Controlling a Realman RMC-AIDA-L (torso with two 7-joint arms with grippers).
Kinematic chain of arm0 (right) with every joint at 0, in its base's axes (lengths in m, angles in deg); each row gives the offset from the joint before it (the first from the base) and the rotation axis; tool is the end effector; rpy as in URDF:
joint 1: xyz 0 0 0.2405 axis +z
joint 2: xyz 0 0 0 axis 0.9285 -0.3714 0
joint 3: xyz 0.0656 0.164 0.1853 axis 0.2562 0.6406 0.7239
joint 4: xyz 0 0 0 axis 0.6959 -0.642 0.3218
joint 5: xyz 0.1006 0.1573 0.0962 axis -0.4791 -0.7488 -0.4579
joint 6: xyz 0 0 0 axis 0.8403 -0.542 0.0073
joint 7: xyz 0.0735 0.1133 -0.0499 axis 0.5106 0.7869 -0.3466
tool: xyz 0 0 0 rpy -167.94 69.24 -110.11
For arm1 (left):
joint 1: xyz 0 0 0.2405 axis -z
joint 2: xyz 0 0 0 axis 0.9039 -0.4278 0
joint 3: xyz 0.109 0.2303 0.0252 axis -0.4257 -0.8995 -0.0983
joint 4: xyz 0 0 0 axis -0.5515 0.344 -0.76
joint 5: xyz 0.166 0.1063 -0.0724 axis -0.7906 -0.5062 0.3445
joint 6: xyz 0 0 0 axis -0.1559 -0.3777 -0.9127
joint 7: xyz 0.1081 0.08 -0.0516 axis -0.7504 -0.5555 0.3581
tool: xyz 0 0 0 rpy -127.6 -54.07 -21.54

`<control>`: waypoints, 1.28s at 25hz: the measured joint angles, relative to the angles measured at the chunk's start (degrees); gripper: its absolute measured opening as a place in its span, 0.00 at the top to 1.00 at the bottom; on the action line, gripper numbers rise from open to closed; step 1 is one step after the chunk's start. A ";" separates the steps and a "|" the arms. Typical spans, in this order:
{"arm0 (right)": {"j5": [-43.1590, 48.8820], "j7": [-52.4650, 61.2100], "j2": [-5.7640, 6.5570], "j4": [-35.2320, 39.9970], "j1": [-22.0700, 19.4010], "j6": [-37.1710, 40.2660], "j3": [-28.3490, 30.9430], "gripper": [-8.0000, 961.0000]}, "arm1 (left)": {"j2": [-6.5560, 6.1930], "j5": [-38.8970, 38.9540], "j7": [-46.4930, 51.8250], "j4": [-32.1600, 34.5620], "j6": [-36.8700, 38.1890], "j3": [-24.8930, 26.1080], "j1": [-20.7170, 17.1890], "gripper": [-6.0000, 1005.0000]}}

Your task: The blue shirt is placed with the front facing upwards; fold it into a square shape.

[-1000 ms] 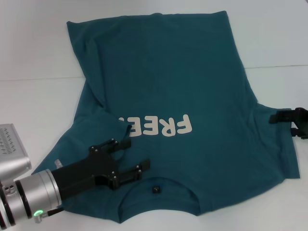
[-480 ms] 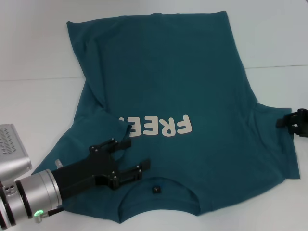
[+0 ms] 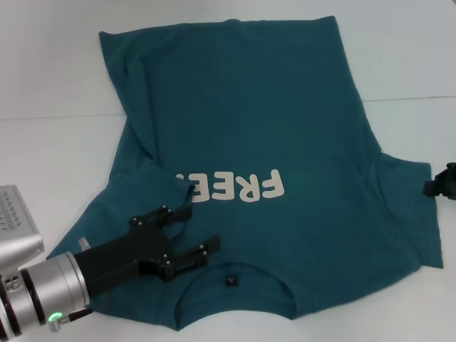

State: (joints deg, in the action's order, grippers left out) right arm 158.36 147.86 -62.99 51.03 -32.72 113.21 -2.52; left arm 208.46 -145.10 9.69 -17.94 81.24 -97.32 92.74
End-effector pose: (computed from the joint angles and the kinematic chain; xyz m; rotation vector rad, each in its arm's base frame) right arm 0.3601 0.3822 0.0863 -1.7238 1.8871 0.3957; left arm -0.2568 0.3115 -0.0712 -2.5460 -0.5478 -0.8741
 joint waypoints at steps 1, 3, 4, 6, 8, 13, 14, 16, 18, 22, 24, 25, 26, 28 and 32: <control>0.02 -0.02 0.12 0.15 -0.11 0.25 0.00 0.91 | 0.00 0.00 0.00 0.00 0.00 0.02 0.00 0.20; 0.05 -0.03 0.44 0.41 -0.38 0.66 0.01 0.99 | 0.00 0.00 0.00 0.00 0.00 0.07 -0.02 0.20; 0.05 -0.03 0.63 0.51 -0.48 0.77 0.01 0.99 | 0.00 0.00 0.00 0.00 0.00 0.09 -0.02 0.20; 0.05 -0.04 0.92 0.79 -0.64 0.96 0.09 0.99 | 0.00 0.00 0.00 0.00 0.00 0.13 -0.03 0.20; 0.02 -0.02 1.16 0.94 -0.76 1.51 0.30 0.98 | 0.00 0.00 0.00 0.00 0.00 0.14 -0.03 0.20; 1.44 2.84 3.24 1.47 -0.30 6.47 0.00 0.98 | 0.00 0.00 0.06 0.00 0.01 0.11 -0.03 0.20; 2.58 4.02 3.64 2.34 -0.16 7.70 -0.03 0.98 | 0.00 0.00 0.11 0.00 0.00 0.03 0.00 0.20; 4.74 5.86 4.08 4.68 0.07 9.81 -0.12 0.92 | 0.00 0.00 0.12 0.00 0.01 -0.09 0.07 0.20; 6.93 7.17 4.07 6.96 0.37 11.10 -0.37 0.87 | 0.00 0.00 0.12 0.00 0.00 -0.19 0.13 0.20; 10.36 7.98 3.83 7.44 1.49 11.57 -0.86 0.76 | 0.00 -0.07 0.27 0.00 0.04 -0.24 0.18 0.20; 11.47 8.04 3.61 7.16 2.03 11.38 -1.07 0.68 | 0.00 -0.24 0.32 0.00 0.11 -0.27 0.21 0.20; 11.74 8.06 3.49 7.13 2.22 11.31 -1.21 0.63 | 0.00 -0.31 0.35 0.00 0.11 -0.29 0.24 0.20; 11.93 8.09 3.37 7.13 2.42 11.26 -1.34 0.59 | 0.00 -0.40 0.39 0.00 0.14 -0.32 0.27 0.20; 12.03 8.31 3.20 7.12 2.61 11.22 -1.45 0.51 | 0.00 -0.49 0.40 0.00 0.20 -0.36 0.28 0.20; 12.07 8.59 2.96 7.09 2.69 10.69 -1.48 0.34 | 0.00 -0.52 0.39 0.00 0.29 -0.37 0.29 0.20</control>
State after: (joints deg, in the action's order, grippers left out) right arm 170.43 156.45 -60.03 58.12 -30.03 123.90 -4.00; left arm 208.46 -145.62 10.08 -17.94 81.53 -97.69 93.04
